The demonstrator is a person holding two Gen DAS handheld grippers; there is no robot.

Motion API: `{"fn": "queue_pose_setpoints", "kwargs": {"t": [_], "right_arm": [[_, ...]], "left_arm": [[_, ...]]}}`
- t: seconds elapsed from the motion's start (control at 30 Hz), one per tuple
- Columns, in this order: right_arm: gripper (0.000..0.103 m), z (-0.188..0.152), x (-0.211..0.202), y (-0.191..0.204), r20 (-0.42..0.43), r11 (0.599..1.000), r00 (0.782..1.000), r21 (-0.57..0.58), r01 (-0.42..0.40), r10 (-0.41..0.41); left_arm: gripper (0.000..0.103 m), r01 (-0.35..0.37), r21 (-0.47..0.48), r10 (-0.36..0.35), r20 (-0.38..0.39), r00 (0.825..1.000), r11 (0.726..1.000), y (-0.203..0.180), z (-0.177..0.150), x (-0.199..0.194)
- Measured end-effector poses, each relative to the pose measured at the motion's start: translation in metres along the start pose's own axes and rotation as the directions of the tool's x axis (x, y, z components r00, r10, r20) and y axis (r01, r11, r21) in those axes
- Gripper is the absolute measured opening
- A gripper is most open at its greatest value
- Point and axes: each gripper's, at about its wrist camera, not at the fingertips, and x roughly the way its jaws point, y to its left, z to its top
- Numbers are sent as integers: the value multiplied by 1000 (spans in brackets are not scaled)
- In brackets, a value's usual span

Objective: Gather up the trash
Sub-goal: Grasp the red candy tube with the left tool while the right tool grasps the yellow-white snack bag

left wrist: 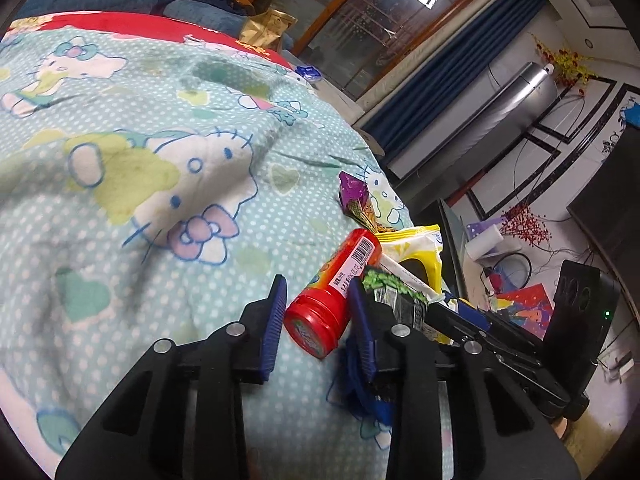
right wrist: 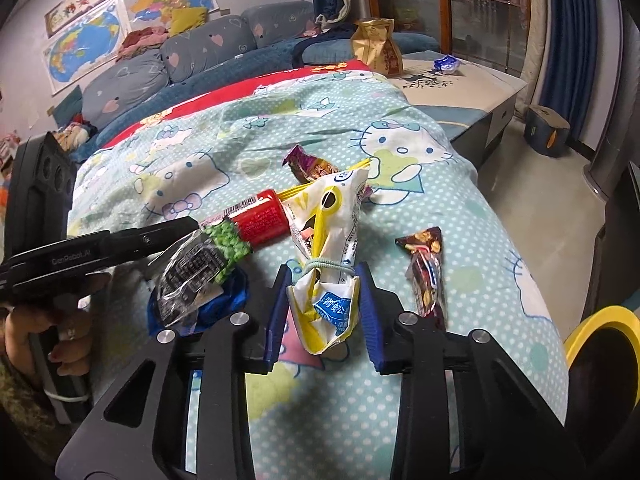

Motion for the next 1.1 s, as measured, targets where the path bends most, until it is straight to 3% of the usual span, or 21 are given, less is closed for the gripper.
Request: {"fn": "queue_pose_setpoints", "kwargs": {"t": [0.27, 0.43, 1.0, 1.1], "right_arm": [[21, -12, -20, 3, 22, 1000, 1000, 8, -19, 18], [21, -19, -28, 7, 27, 1000, 999, 0, -23, 23], [20, -33, -72, -14, 94, 998, 996, 59, -1, -4], [20, -33, -78, -19, 106, 998, 994, 67, -4, -3]], "left_arm": [[25, -27, 8, 27, 66, 997, 1000, -6, -15, -37], [24, -116, 58, 111, 86, 990, 992, -9, -22, -58], [23, -214, 191, 219, -3, 976, 958, -28, -59, -68], [28, -219, 196, 227, -20, 974, 956, -31, -61, -62]]}}
